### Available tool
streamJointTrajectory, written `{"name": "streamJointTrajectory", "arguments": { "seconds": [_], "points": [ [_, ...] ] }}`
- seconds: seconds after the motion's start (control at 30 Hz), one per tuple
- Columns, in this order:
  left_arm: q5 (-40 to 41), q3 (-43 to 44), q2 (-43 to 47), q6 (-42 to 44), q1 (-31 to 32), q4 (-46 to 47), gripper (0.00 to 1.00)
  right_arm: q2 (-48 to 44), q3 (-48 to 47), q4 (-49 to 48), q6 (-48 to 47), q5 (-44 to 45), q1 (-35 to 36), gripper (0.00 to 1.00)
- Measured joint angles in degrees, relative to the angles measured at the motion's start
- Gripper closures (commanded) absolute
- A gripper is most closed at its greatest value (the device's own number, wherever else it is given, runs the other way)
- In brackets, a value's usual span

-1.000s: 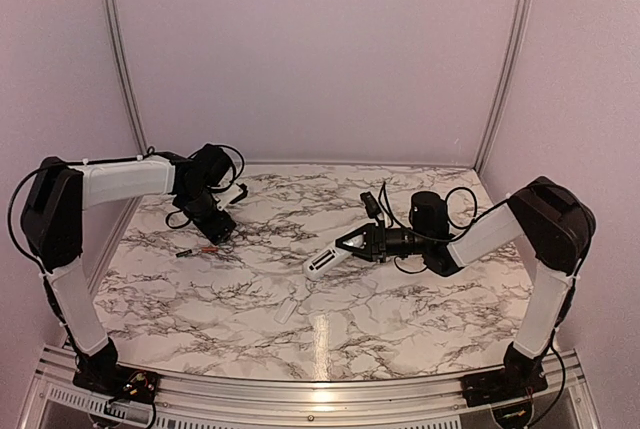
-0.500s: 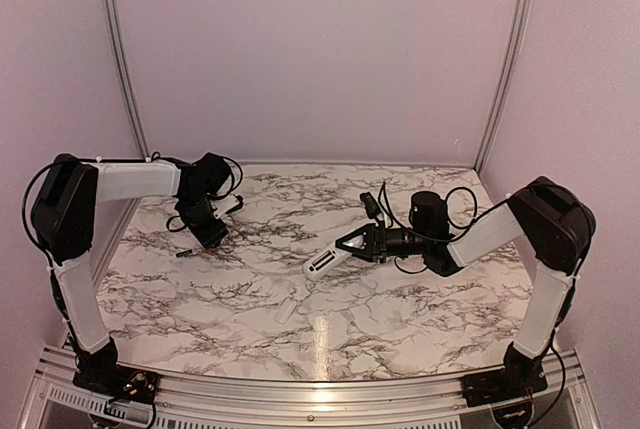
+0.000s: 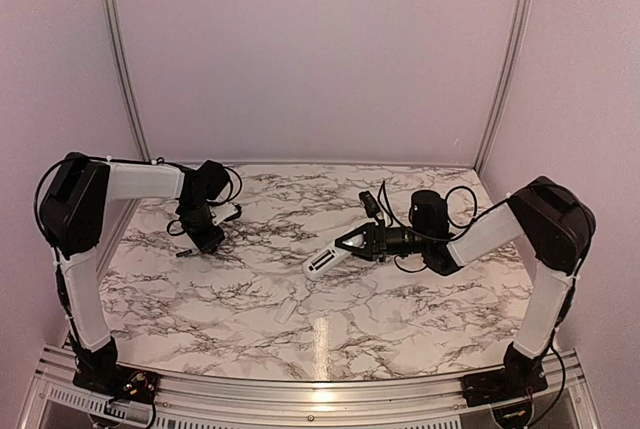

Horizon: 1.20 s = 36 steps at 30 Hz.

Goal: Load the batteries into the remote control
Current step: Pick up the battery from the center of the board.

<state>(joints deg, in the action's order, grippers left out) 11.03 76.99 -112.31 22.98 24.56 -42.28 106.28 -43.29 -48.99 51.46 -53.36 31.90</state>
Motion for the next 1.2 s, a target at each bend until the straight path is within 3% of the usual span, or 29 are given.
{"name": "streamJointTrajectory", "arguments": {
  "seconds": [0.23, 0.53, 0.7, 1.0, 1.2],
  "points": [
    [-2.3, 0.3, -1.4, 0.5, -0.8, -0.1, 0.62, 0.5, -0.9, -0.9, 0.8, -0.4, 0.0, 1.00],
    [-8.4, 4.1, -4.3, -0.6, -1.0, -1.9, 0.92, 0.8, -0.9, -1.6, 1.0, -0.4, 0.0, 1.00],
    [-11.1, 6.7, -5.9, -2.3, -1.1, -3.6, 1.00, 0.8, -0.9, -1.4, 1.0, -0.4, 0.0, 1.00],
    [-16.4, 7.1, -4.2, -6.3, 2.0, -3.0, 1.00, -1.0, -0.8, 3.5, -1.0, 1.4, 0.1, 1.00],
    [-20.0, -1.6, 16.1, -11.4, 8.7, 9.5, 1.00, -6.1, -0.3, 7.5, -3.2, 4.1, 0.9, 1.00]
  ]
}}
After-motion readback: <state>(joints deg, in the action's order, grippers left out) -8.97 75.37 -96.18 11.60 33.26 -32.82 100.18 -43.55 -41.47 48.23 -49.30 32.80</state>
